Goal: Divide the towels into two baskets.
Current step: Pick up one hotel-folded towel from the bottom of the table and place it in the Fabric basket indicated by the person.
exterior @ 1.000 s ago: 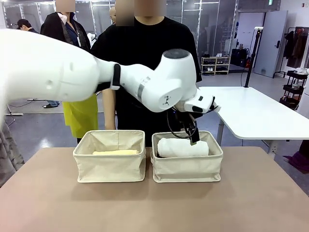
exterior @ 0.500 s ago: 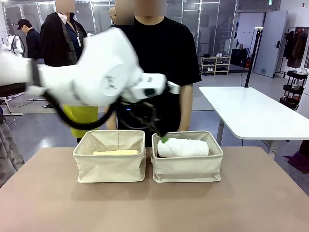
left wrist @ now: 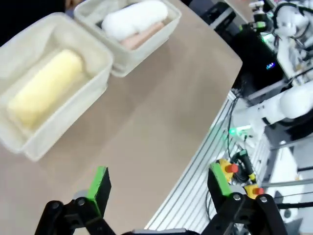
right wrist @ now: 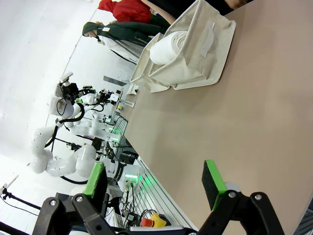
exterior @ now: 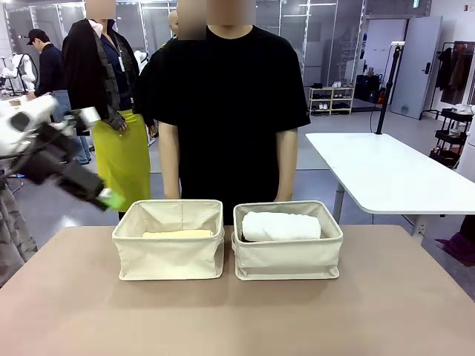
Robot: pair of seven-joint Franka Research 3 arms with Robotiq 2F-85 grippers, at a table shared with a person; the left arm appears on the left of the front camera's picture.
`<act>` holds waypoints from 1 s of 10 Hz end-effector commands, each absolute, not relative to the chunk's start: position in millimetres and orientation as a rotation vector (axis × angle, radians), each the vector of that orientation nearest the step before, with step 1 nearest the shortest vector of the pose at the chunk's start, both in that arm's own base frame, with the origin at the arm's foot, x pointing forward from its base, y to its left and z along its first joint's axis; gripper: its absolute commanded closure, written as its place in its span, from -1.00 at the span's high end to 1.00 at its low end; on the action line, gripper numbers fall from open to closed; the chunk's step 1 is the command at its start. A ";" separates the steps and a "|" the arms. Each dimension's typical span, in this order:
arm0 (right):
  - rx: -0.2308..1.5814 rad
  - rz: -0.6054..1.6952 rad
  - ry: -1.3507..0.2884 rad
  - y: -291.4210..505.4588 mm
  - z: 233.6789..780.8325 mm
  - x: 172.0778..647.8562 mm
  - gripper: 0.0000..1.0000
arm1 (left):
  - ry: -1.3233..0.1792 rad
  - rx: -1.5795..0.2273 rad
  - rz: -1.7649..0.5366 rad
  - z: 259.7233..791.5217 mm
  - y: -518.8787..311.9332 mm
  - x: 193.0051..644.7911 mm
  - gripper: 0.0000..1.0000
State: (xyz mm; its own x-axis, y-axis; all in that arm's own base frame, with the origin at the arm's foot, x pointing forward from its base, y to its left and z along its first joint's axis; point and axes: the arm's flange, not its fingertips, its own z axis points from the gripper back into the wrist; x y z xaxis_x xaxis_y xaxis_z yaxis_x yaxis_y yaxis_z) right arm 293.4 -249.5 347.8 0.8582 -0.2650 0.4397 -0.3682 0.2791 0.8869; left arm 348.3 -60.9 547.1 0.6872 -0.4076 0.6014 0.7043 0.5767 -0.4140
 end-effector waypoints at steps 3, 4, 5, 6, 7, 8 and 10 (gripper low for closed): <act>1.314 0.052 -0.560 -247.4 352.1 291.8 0.96 | -0.593 -0.848 -0.380 503.2 44.5 315.9 1.00; 1.314 0.052 -0.560 -247.4 352.1 291.8 0.96 | -0.635 -0.887 -0.288 489.7 64.6 303.8 1.00; 1.314 0.052 -0.560 -247.4 352.1 291.8 0.96 | -0.659 -0.928 -0.226 473.6 83.1 288.5 1.00; 1.314 0.052 -0.560 -247.4 352.1 291.8 0.96 | -0.668 -0.958 -0.150 457.5 100.5 271.3 1.00; 1.314 0.052 -0.560 -247.4 352.1 291.8 0.96 | -0.667 -0.965 -0.121 446.5 114.7 255.7 1.00; 1.314 0.052 -0.560 -247.4 352.1 291.8 0.96 | -0.661 -0.975 -0.067 437.2 129.2 244.6 1.00; 1.314 0.052 -0.560 -247.4 352.1 291.8 0.96 | -0.648 -0.952 0.036 427.3 154.4 224.7 1.00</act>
State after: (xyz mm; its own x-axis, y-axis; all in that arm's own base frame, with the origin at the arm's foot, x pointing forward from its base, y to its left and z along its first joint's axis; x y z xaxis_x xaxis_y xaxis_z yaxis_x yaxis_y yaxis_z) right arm 293.5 -249.2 347.7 0.8585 -0.2644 0.4394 -0.3681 0.2788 0.8870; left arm 266.7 187.9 461.2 0.8099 0.3038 0.5018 0.2569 0.5854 -0.7690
